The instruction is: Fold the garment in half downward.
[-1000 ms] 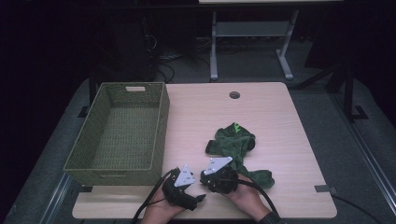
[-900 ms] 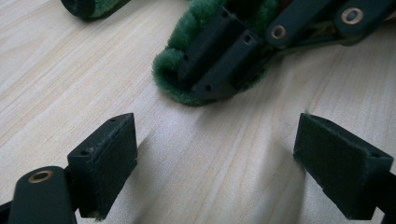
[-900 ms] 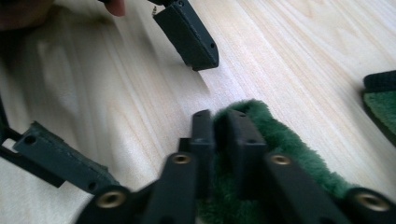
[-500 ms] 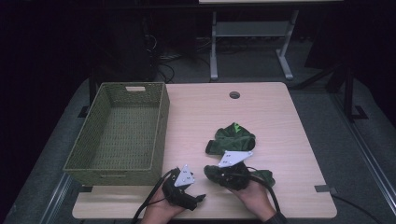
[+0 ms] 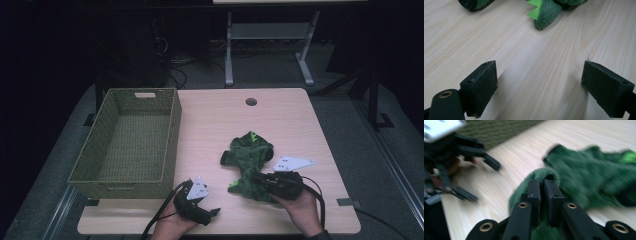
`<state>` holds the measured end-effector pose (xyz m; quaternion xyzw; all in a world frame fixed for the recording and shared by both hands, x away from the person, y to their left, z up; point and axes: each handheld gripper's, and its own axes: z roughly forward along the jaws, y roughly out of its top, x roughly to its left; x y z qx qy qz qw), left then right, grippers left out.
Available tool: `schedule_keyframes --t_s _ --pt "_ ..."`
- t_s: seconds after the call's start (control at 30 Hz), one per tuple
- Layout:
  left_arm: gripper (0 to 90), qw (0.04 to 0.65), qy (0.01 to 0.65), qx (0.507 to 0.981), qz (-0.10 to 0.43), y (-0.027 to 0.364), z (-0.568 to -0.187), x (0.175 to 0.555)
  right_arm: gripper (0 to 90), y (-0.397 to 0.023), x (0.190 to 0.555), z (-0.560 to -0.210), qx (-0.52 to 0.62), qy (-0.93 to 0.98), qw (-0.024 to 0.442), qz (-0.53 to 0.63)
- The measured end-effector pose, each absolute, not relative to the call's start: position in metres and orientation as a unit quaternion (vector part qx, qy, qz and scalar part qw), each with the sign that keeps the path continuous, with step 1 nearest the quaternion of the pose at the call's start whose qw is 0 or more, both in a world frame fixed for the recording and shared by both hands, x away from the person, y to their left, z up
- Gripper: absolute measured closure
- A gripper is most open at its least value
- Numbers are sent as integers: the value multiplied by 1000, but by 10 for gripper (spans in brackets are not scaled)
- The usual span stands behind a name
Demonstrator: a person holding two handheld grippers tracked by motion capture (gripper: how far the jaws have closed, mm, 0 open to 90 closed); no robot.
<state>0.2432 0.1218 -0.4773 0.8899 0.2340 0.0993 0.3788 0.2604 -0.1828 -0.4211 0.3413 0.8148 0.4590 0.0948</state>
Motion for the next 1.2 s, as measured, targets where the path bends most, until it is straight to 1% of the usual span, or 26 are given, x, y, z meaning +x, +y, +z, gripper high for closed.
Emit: schedule_keyframes --t_s 0.1,0.2,0.27,0.33,0.37,0.47,0.63,0.77,0.83,1.0,1.2 --pt "126 377 233 891 99 122 -477 243 795 -195 260 -426 362 813 94 446" --pt "126 377 233 891 99 122 -477 243 773 -206 260 -426 377 810 109 435" --pt "126 377 233 891 99 122 -477 243 781 -211 259 -420 380 804 114 443" --pt "126 378 234 890 100 122 -477 243 808 -212 259 -414 374 801 116 453" --pt "126 378 233 890 100 121 -477 244 823 -211 259 -412 372 801 118 454" --pt "126 379 234 890 98 121 -477 243 830 -204 264 -416 367 810 116 442" --pt "126 377 233 891 99 121 -477 243 835 -186 274 -435 361 836 86 405" --pt "126 378 233 891 99 121 -477 243 843 -171 278 -449 356 861 84 353" --pt "126 378 233 891 99 121 -477 243 843 -170 278 -451 354 865 92 342" --pt "126 378 234 891 98 121 -477 243 830 -177 277 -452 357 863 97 343" --pt "126 377 233 891 98 121 -477 244 796 -202 271 -437 369 840 113 382"
